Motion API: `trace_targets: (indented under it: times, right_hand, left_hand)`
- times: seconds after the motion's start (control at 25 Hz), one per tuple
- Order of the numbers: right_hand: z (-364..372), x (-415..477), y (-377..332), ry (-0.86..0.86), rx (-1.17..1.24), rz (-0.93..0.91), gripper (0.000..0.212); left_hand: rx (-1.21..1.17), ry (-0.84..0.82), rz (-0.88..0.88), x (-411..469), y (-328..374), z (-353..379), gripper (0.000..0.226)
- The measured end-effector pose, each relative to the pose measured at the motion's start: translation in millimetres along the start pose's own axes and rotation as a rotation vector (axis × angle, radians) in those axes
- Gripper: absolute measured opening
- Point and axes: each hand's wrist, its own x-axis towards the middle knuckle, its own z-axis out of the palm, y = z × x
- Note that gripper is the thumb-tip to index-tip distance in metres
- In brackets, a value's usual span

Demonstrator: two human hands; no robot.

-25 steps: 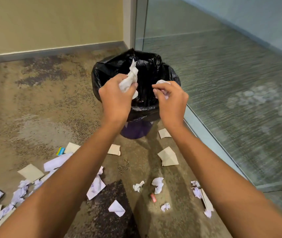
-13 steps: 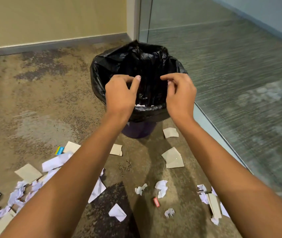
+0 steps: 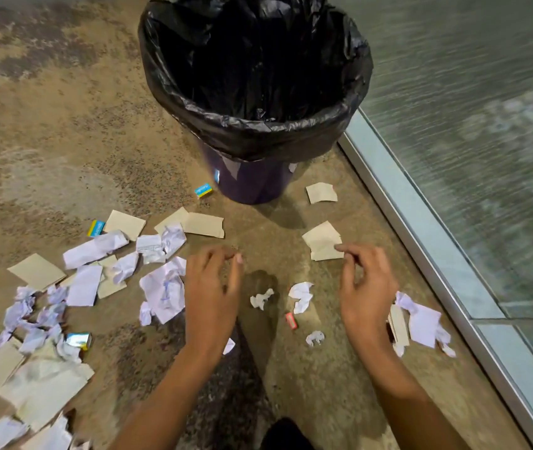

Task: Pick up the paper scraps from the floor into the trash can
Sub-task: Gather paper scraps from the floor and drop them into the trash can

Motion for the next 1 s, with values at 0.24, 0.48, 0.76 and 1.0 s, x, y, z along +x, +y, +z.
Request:
trace_targets:
  times: [0.24,0.48,0.76,1.0]
  right_hand:
    - [-14,-57,111,-0.145,-0.463,0.332,0.059]
    - [-39,-52,151,-0.318,-0.607,0.699,0.079]
    - [-25,-70,142,-0.367,-0.521,0.398,0.043]
    - [-25,-84,138,-0.228,-0.418,0.217,0.027]
  left_hand:
    - [0.387,-0.474,-0.163,-83,-86,17,0.059]
    - [0.35,-0.531,-0.175,-99,-101,19,0.068]
    - [0.318,-0.389,-0.136,-102,-91,11,0.037]
    - [0.162,-0.236,-0.204,-91,-71,11,0.023]
